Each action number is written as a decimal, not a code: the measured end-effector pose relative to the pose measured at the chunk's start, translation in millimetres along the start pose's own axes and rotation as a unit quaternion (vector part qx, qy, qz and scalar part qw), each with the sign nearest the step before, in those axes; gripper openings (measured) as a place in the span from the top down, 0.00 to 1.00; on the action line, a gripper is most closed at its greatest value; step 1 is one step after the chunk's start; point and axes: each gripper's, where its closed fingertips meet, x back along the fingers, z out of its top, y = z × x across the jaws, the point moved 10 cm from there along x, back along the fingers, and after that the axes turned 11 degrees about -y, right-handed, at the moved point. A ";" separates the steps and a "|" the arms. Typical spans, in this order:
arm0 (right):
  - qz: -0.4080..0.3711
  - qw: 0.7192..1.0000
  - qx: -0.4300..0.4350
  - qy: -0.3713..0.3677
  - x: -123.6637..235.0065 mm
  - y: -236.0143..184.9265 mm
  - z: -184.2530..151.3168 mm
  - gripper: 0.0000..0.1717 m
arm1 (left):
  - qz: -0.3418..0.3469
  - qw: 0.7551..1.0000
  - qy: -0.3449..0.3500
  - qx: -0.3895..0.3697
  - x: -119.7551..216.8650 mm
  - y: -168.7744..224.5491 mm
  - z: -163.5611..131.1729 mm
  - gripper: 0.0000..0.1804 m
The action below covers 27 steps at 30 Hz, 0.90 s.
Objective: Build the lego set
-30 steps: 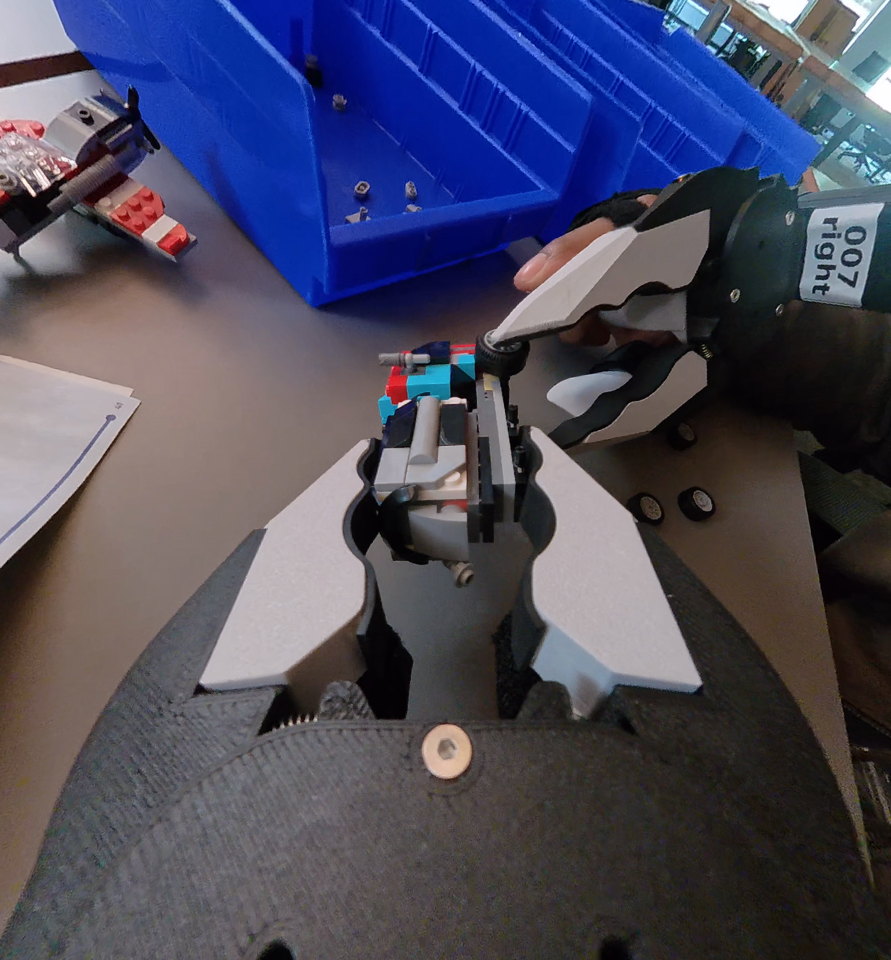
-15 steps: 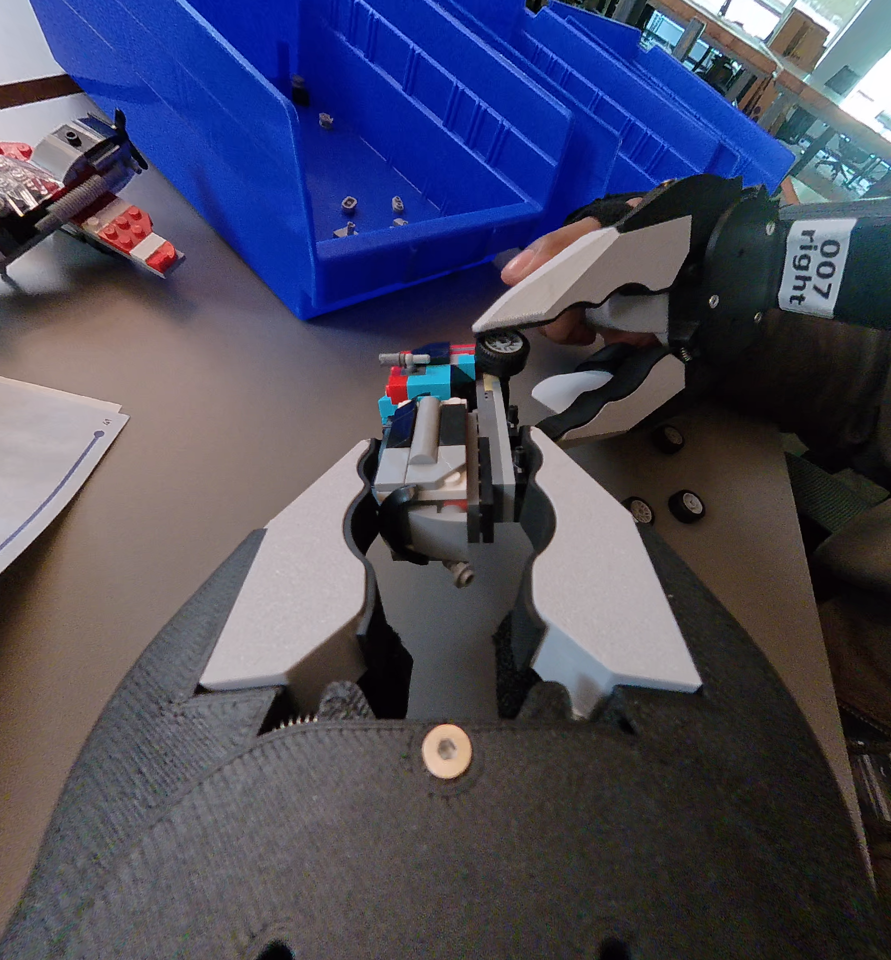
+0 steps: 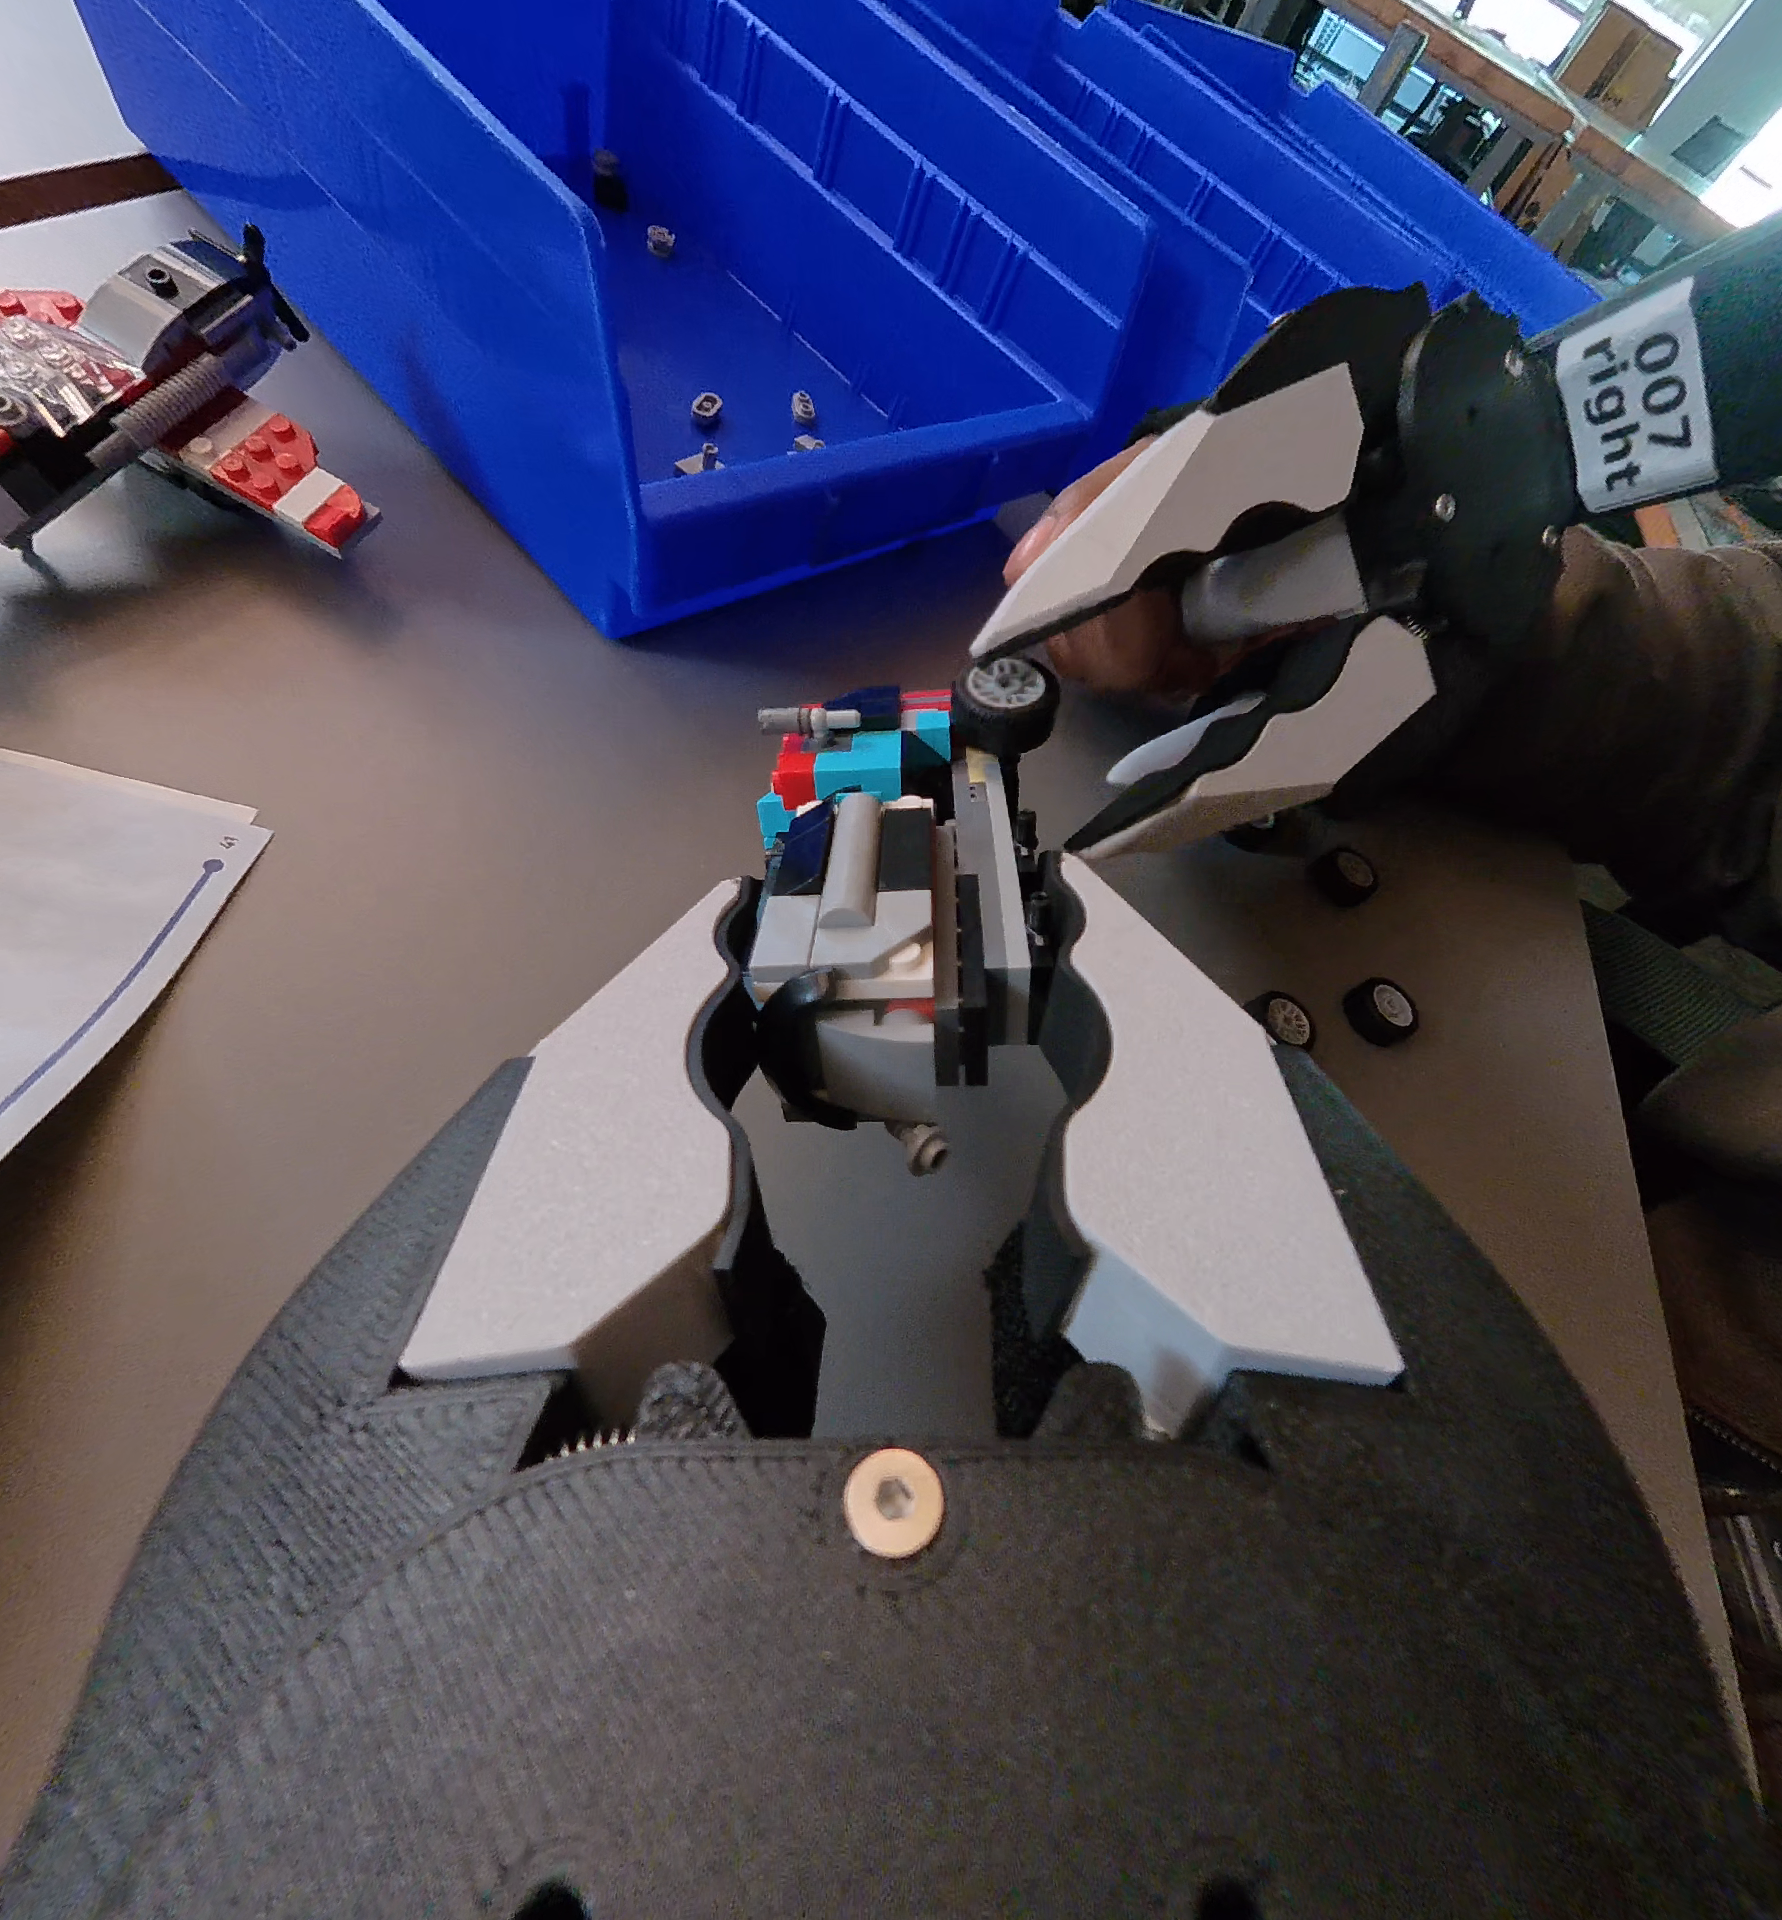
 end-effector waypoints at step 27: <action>0.027 0.995 -0.094 0.018 3.2 10.1 -2.7 0.91 | 0.009 1.000 -0.007 -0.011 -0.5 1.3 0.1 0.69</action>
